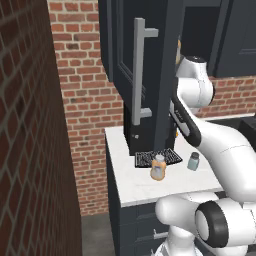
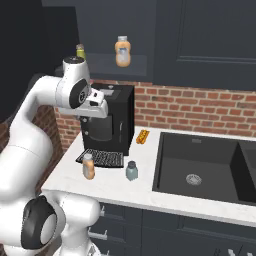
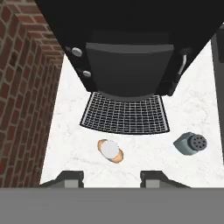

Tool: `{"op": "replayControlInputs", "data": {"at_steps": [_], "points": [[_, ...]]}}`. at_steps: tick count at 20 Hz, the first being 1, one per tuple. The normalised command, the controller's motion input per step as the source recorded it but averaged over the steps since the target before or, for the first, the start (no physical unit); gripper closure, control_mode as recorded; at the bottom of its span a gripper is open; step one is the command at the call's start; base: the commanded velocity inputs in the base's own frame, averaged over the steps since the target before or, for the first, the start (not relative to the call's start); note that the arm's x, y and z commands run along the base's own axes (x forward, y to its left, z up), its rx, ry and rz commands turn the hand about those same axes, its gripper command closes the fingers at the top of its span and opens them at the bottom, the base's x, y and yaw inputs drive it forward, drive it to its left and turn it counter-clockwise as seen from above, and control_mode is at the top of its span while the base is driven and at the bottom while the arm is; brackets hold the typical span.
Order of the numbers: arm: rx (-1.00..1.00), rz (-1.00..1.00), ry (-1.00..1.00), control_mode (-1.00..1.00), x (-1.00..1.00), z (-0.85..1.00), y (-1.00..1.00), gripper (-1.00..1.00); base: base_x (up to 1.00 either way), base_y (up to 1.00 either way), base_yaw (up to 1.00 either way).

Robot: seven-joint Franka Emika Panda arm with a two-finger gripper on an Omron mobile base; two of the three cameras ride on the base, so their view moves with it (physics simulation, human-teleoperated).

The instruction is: Put the shaker and condiment bottle from the counter next to their counterparts in the cabinet.

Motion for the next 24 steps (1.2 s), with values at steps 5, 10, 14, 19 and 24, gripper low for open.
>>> {"op": "replayControlInputs", "data": {"at_steps": [5, 10, 14, 19, 24], "points": [[0.0, 0.0, -0.2, -1.0, -0.49, 0.0, -0.01, -1.0, 0.0, 0.0, 0.0], [-0.08, 0.18, -0.58, -1.0, -0.81, -0.36, -0.21, -1.0, 0.0, 0.0, 0.0], [0.12, 0.36, -0.56, -1.0, -0.74, -0.76, -0.21, -1.0, 0.0, 0.0, 0.0], [0.25, 0.27, -0.37, -1.0, -0.39, -0.52, -0.42, -1.0, 0.0, 0.0, 0.0], [0.15, 0.12, -0.03, -1.0, 0.0, -0.04, -0.17, -1.0, 0.0, 0.0, 0.0]]}}
